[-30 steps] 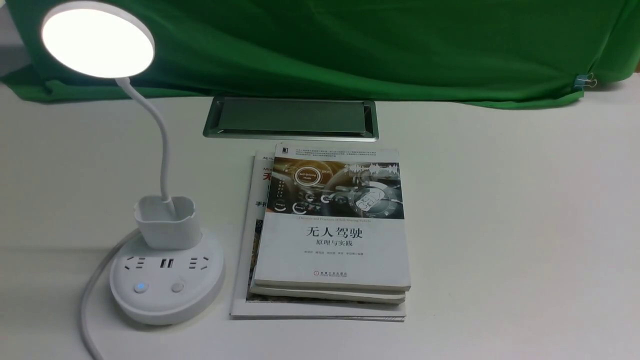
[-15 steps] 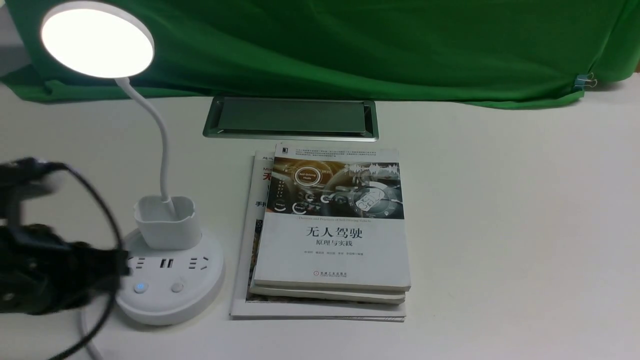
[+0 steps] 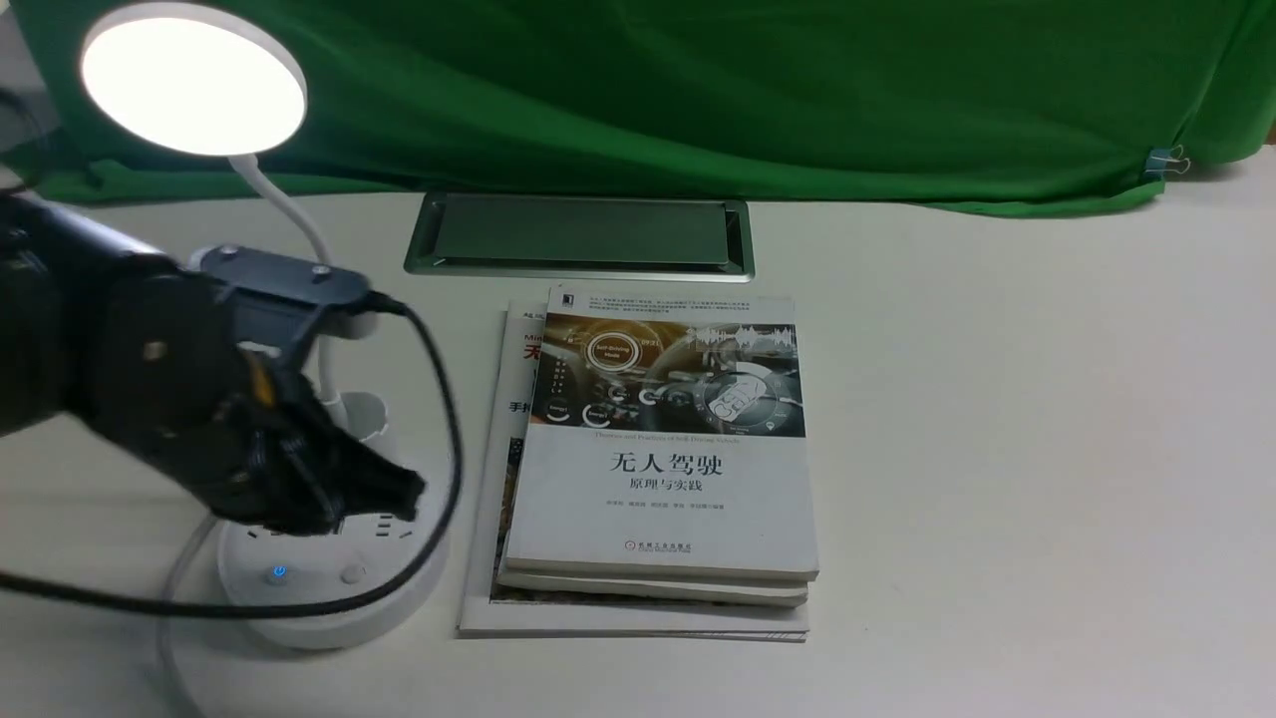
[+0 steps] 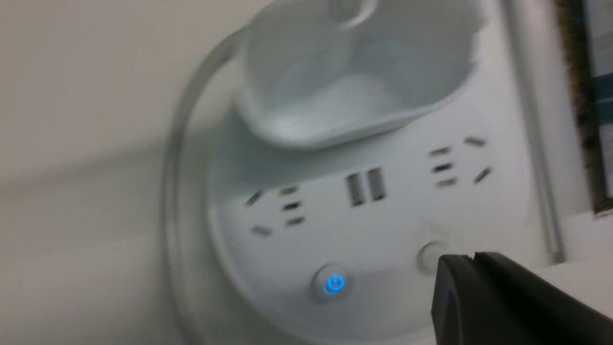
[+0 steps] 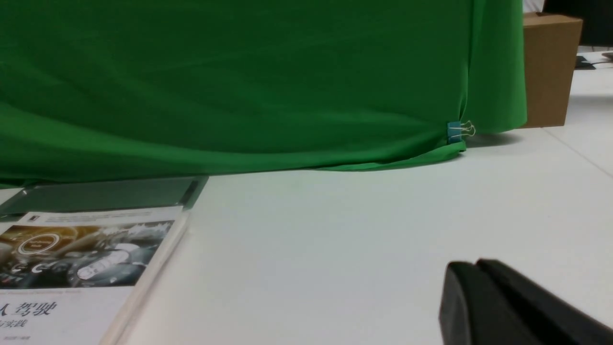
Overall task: Turn off the desk lamp on the white desktop by hand.
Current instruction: 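Press the power button on the round power strip under the lamp with the left gripper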
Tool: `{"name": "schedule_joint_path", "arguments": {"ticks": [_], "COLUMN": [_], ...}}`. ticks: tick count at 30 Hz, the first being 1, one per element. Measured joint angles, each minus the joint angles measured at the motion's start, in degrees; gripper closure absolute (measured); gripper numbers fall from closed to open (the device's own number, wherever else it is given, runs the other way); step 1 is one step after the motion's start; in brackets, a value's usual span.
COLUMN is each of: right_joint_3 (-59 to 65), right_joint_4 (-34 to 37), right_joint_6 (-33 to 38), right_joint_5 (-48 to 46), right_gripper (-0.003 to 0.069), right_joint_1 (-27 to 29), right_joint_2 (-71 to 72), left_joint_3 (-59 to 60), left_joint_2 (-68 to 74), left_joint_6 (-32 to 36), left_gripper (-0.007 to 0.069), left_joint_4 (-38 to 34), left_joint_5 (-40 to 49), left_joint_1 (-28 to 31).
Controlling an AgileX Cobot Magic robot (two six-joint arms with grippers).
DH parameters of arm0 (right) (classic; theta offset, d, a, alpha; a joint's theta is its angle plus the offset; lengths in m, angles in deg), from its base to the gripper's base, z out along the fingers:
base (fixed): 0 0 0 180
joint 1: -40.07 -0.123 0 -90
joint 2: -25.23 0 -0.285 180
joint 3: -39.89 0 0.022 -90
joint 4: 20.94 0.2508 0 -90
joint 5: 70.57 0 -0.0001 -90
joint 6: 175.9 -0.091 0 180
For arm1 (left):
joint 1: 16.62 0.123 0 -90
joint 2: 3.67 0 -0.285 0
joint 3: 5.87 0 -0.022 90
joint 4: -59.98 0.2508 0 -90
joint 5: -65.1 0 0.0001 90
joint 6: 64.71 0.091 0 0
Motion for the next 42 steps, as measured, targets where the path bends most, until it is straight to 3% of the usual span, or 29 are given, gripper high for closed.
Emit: {"name": "schedule_joint_path", "arguments": {"ticks": [17,33,42], "right_joint_3": [0.0,0.0,0.0], "right_joint_4": [0.0,0.0,0.0], "right_joint_6": [0.0,0.0,0.0], "right_joint_5": [-0.05,-0.05,-0.05], "right_gripper": [0.0624,0.0624,0.0624], "right_joint_1": [0.0,0.0,0.0], "right_joint_2": [0.0,0.0,0.0], "left_joint_3": [-0.44,1.32,7.45], "left_joint_2": [11.39,3.76,6.17], "left_joint_6": [0.96,0.75,0.81], "left_gripper": [0.062,0.062,0.062], "left_joint_4": [-1.96,-2.88,-4.36], "left_joint_5": [-4.7,-5.59,-12.79], "left_joint_1": [1.58,1.58,1.58]}}
